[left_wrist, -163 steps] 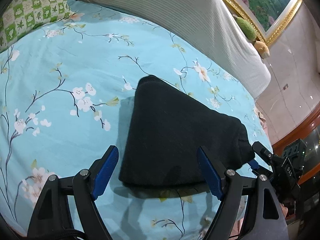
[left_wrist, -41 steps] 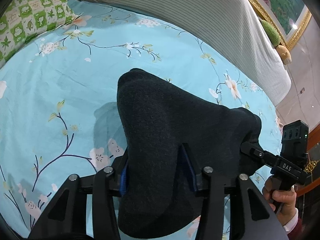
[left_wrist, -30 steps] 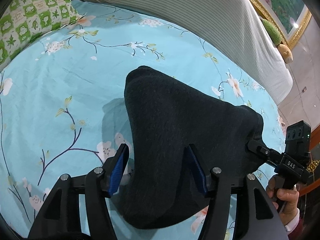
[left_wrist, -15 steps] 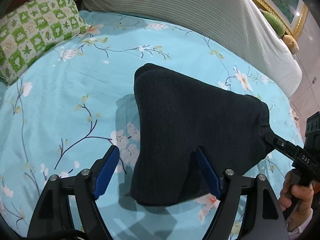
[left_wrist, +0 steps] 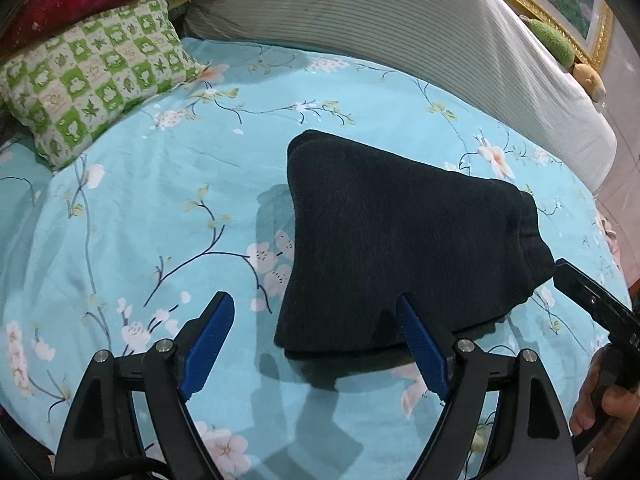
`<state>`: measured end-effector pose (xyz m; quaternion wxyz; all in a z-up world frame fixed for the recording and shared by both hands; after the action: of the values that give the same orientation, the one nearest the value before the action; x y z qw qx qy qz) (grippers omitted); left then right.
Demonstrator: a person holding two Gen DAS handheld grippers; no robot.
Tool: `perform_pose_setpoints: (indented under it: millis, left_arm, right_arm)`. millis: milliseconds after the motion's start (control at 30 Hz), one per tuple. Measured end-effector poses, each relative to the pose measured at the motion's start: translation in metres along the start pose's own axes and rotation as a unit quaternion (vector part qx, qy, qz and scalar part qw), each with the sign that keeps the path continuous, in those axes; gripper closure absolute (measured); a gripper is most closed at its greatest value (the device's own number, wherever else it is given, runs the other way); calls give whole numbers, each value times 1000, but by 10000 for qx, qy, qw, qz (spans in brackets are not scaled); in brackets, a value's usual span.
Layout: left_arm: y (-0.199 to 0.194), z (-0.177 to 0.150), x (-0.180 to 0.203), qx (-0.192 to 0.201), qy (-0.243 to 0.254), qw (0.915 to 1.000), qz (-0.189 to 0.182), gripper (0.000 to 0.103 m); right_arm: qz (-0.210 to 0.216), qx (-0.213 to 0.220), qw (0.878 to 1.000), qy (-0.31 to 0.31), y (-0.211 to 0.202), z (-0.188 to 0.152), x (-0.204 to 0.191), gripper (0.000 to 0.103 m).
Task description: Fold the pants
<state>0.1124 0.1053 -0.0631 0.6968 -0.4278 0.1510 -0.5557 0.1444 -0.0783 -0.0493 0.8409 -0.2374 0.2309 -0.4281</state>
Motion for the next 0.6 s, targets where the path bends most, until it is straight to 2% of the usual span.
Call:
perform_pose_setpoints:
  millis: [300, 600]
  left_arm:
    - [-19, -14, 9, 219, 237, 9993, 179, 18]
    - [-34, -22, 16, 547, 493, 9963, 432, 17]
  right_arm:
    - [-108, 206, 9984, -507, -16, -7, -26, 8]
    - [-227, 348, 9959, -803, -28, -17, -37, 4]
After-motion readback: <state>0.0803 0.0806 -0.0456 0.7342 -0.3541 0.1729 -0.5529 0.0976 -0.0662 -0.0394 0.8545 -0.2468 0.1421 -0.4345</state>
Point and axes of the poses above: each gripper's, at about its wrist camera, not at the fingertips, and y roughly the way its jaws point, x to its right, z to its top, the point moved 9 cm from there along y, roughly the way its jaws point, and after that the axes turned 11 degrees about -y, right-handed, at the moved point
